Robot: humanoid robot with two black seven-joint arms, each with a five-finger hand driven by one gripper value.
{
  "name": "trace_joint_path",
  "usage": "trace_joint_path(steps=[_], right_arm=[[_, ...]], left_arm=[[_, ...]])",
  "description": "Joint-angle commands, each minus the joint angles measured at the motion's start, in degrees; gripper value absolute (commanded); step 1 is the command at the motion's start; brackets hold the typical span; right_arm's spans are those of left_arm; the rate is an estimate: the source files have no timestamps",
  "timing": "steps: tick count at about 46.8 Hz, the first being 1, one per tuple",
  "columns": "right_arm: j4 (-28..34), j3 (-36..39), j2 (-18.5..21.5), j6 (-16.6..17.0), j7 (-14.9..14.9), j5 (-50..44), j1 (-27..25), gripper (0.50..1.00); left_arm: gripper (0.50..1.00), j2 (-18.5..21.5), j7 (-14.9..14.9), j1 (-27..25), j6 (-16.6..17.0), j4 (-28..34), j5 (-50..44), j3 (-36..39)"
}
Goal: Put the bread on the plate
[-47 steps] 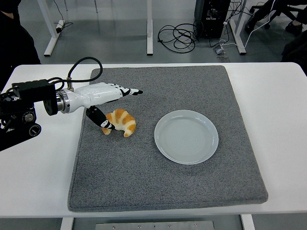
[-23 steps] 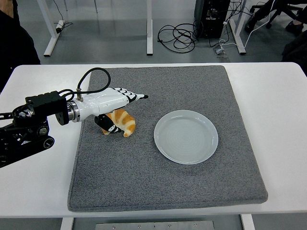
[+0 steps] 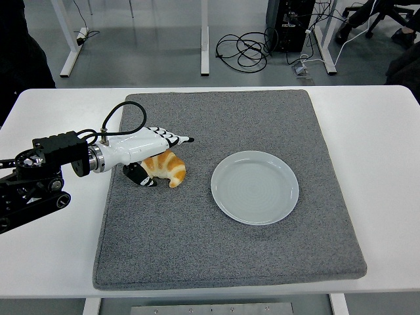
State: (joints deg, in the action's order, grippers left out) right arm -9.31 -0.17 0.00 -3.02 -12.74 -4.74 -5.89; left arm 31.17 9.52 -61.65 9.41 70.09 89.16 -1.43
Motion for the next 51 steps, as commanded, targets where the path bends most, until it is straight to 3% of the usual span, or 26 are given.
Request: trace_joint_path(steps=[1,15,25,31,41,51], right_arm=[[-0.01,0.00,0.00,-0.06,0.00,0.00,0.00,1.000],[-0.01,0.00,0.00,-0.06,0.00,0.00,0.00,1.000],[-0.01,0.00,0.00,0.03,0.00,0.00,0.00,1.000],[-0.01,0.00,0.00,0.03,0.00,0.00,0.00,1.000],[-0.01,0.00,0.00,0.03,0.00,0.00,0.00,1.000],[0.00,0.00,0.00,0.03,0.00,0.00,0.00,1.000]], left_arm=[[0.960,-0.14,-0.02,0.12,0.52,-0.83,0.05,0.03],[0.955,-2.25,0.06,0.83,2.72,-3.29,0.05,0.03],[0.924,-2.87,0.24,0.83,3.16,-3.56,-0.04,0.03],[0.874,-2.87,0.24,1.27,3.08,-3.64,-0.13,0.03],[0.878,-2.87,0.24,1.36,3.08,-3.73,-0.22,0.03],[0.921,-2.95,0.24,1.53,2.90,-3.73,-0.39,0.03]])
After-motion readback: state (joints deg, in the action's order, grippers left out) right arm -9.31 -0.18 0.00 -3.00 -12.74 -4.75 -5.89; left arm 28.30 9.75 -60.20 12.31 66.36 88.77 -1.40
